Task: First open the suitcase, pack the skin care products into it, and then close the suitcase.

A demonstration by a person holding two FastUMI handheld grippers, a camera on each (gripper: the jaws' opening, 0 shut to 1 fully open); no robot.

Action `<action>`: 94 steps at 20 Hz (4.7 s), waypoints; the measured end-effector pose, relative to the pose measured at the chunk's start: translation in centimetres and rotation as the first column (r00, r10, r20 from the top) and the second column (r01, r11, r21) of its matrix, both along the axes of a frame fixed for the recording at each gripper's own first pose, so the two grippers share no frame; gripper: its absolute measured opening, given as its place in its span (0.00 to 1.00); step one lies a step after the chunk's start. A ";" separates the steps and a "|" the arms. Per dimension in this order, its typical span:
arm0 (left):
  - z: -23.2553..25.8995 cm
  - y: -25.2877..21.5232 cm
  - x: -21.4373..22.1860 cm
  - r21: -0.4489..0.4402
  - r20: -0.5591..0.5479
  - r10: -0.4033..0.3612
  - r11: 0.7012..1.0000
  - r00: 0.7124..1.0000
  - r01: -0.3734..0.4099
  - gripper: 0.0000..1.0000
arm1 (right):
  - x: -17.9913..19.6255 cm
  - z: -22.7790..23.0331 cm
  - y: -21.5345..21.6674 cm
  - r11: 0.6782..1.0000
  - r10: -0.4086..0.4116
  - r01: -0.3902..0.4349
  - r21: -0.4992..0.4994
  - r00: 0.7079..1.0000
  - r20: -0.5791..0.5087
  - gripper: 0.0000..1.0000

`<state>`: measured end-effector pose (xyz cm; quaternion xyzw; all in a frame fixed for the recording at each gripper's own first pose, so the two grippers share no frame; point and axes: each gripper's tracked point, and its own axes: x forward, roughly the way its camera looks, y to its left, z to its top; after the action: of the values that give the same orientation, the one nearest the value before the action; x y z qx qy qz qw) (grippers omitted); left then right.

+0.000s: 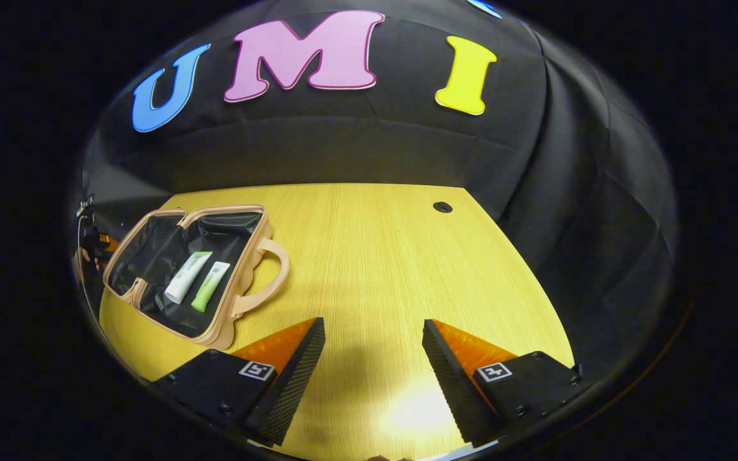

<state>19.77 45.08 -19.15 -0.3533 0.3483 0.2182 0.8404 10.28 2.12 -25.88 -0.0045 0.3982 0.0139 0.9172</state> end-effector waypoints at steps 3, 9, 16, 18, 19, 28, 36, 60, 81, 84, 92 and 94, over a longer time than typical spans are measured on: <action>0.2 -1.0 0.6 -0.051 0.033 0.001 0.999 0.999 0.000 0.41 | -0.7 -0.7 -0.9 1.000 0.008 -0.008 -0.020 1.000 -0.021 0.99; 6.5 -2.3 0.9 0.230 -0.025 -0.148 0.961 0.989 0.150 0.10 | -0.8 0.2 -1.5 1.000 0.011 -0.011 0.014 1.000 -0.005 0.98; 22.9 -10.9 2.0 0.377 0.081 -0.420 0.853 0.904 0.362 0.06 | 0.2 0.9 -2.9 0.997 0.027 -0.026 0.079 1.000 -0.004 0.98; 25.1 -14.9 1.1 0.398 0.074 -0.469 0.823 0.880 0.405 0.06 | 0.6 1.2 -3.5 0.995 0.033 -0.033 0.093 0.999 0.001 0.98; 25.9 -17.1 1.0 0.400 0.068 -0.483 0.815 0.873 0.420 0.06 | 0.9 1.4 -4.0 0.994 0.033 -0.033 0.102 0.999 0.010 0.99; 25.3 -36.3 0.9 0.244 0.193 -0.563 0.821 0.804 0.516 0.06 | 2.4 1.9 -6.8 0.980 0.080 -0.089 0.175 0.995 0.059 0.97; 10.3 -49.9 1.5 0.162 0.035 -0.629 0.770 0.777 0.616 0.07 | 2.1 2.2 -7.5 0.974 0.064 -0.076 0.214 0.996 0.064 0.98; 29.3 -38.2 -18.2 0.648 0.413 -0.494 0.750 0.765 0.134 0.96 | -5.8 20.0 2.3 0.979 -0.027 -0.069 0.191 0.887 0.460 0.97; 27.9 -37.3 -19.2 0.703 0.346 -0.539 0.691 0.768 0.168 0.96 | -6.7 20.4 1.1 0.990 -0.085 0.023 0.141 0.888 0.453 0.97; 27.2 -38.8 -18.3 0.695 0.335 -0.561 0.690 0.757 0.204 0.96 | -5.4 21.4 1.5 0.996 -0.023 -0.022 0.088 0.879 0.476 0.97; 26.2 -41.4 -16.4 0.696 0.288 -0.635 0.653 0.717 0.299 0.96 | -5.0 24.1 0.8 0.998 -0.057 0.030 0.061 0.862 0.504 0.97; 26.9 -41.7 -15.9 0.704 0.294 -0.639 0.648 0.711 0.291 0.96 | -5.2 24.5 0.3 0.998 -0.056 0.035 0.052 0.864 0.500 0.97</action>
<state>3.90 3.36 7.80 -0.0006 0.0996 -0.0191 0.9948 5.12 2.45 -1.42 0.0202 0.1462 -0.0014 0.9890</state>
